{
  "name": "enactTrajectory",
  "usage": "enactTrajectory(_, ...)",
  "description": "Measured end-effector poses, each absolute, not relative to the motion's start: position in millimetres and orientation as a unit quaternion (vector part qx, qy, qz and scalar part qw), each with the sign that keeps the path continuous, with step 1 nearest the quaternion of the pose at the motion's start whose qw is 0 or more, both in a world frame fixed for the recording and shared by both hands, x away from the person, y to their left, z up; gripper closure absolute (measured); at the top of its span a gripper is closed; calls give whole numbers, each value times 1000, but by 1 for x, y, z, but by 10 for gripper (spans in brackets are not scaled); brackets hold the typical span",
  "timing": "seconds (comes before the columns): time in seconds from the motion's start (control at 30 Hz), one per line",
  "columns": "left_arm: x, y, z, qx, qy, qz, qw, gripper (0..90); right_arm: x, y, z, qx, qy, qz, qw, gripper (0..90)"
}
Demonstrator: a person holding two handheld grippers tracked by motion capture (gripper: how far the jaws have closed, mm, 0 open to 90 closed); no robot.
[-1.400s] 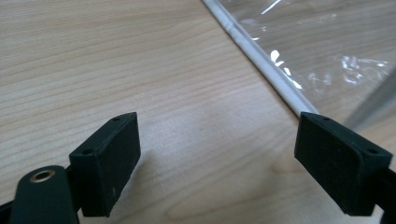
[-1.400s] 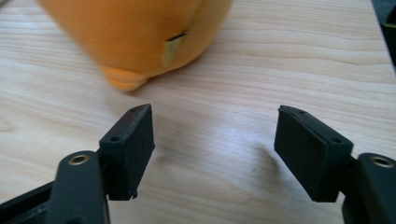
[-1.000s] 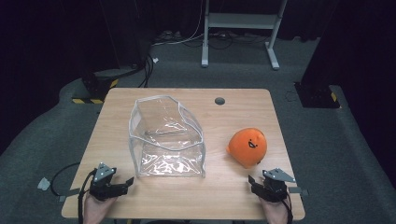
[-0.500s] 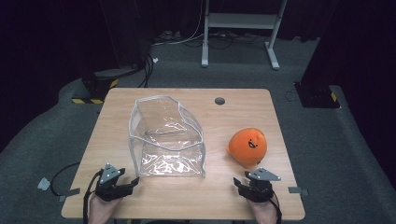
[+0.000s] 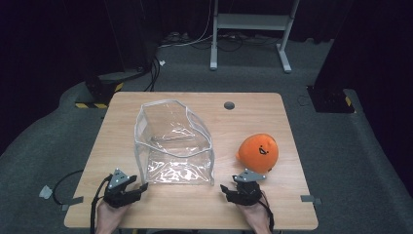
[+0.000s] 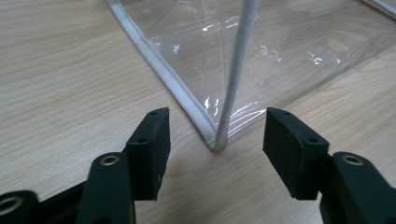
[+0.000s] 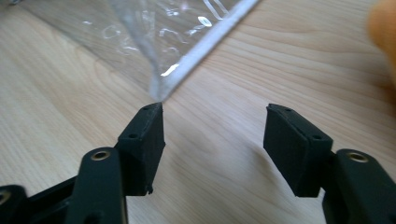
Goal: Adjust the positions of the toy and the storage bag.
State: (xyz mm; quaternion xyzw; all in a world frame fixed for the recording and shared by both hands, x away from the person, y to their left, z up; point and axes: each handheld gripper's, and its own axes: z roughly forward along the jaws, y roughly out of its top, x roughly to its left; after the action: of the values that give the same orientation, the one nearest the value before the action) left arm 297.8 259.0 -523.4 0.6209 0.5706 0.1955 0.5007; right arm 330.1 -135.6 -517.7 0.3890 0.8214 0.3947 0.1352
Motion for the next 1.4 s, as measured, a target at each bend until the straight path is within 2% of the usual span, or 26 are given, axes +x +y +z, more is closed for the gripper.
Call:
enactTrajectory(0.17,300,259,-523,624,571,187,499,489,334,-120,-519,364,831,404,113,520)
enactTrajectory(0.4,302,257,-524,626,573,173,500,553,338,-109,-520,354,836,407,100,591)
enactTrajectory(0.5,303,257,-524,627,574,168,499,595,340,-105,-520,349,837,410,96,666)
enactTrajectory(0.63,305,255,-524,611,582,165,510,632,343,-102,-520,347,839,408,91,726)
enactTrajectory(0.83,309,255,-521,621,578,156,506,697,343,-97,-520,341,846,399,96,811)
enactTrajectory(1.4,326,248,-517,627,578,146,502,736,349,-96,-518,356,841,394,101,851)
